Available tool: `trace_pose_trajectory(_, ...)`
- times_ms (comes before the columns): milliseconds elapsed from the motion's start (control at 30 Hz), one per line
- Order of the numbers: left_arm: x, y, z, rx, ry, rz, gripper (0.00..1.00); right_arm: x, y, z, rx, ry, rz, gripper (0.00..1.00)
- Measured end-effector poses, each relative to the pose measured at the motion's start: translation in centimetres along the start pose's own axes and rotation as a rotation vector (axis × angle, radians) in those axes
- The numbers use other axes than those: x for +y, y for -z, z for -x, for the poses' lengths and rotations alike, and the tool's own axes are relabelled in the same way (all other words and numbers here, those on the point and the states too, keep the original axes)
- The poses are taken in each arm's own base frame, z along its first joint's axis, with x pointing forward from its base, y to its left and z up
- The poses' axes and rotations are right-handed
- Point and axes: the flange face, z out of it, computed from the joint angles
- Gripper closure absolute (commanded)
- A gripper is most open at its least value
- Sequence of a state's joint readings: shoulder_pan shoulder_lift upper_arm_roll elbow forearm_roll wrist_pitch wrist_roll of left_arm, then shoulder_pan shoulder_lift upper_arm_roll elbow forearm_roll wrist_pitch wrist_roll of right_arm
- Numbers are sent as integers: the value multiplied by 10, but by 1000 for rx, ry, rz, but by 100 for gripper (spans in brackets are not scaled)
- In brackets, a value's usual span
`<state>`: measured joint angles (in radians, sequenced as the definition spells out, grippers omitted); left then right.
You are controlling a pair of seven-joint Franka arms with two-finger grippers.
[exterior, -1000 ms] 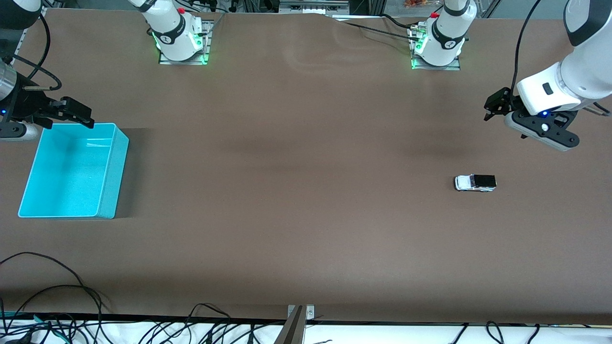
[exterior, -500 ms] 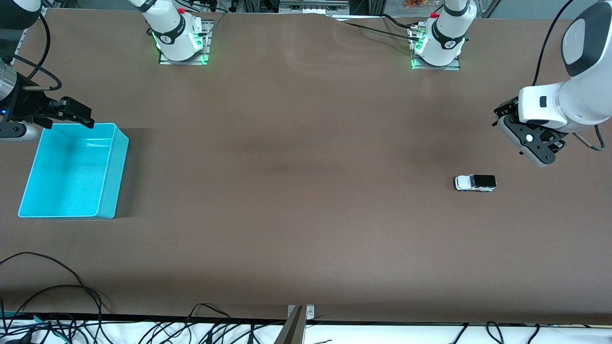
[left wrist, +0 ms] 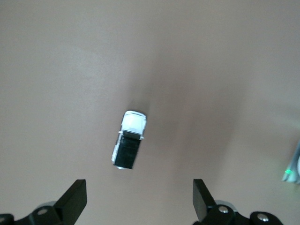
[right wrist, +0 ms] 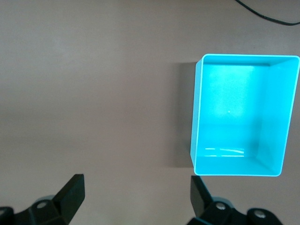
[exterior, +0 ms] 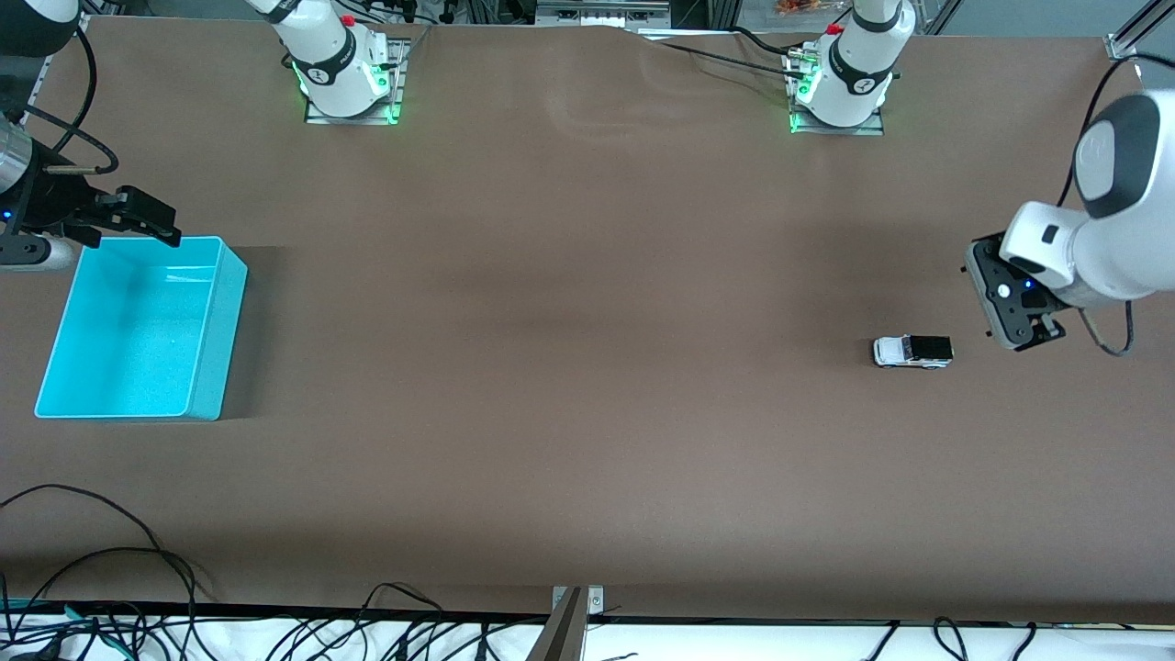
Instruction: Wind and store white jeep toy
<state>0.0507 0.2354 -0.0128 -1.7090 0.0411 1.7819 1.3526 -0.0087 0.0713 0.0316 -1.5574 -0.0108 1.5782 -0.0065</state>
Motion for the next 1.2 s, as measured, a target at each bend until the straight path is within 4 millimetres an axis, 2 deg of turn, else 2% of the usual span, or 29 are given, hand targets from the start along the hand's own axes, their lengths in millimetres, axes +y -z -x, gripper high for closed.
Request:
trace_pose_trajectory(167,-23,-37,14,13,-130,-52,0,0,0,0,0,0,0,0)
trace_pose_trajectory(400,-26,-96,22,19,-221,-102,0,0,0,0,0,0,0,0)
trace_pose_trajectory(433,-19,-127,24,22,-247,-127,0,0,0,0,0,0,0,0)
trace_pose_trajectory(633,-11,-153,26,23,-266,-151,0,0,0,0,0,0,0,0)
trace_pose_trajectory(833,0,-192,32,26,-291,-176,0,0,0,0,0,0,0,0)
trace_pose_trajectory(1033,-4,-231,48,27,-306,-190,0,0,0,0,0,0,0,0)
trace_pose_trajectory(1200,-7,-250,55,28,-308,-195,0,0,0,0,0,0,0,0)
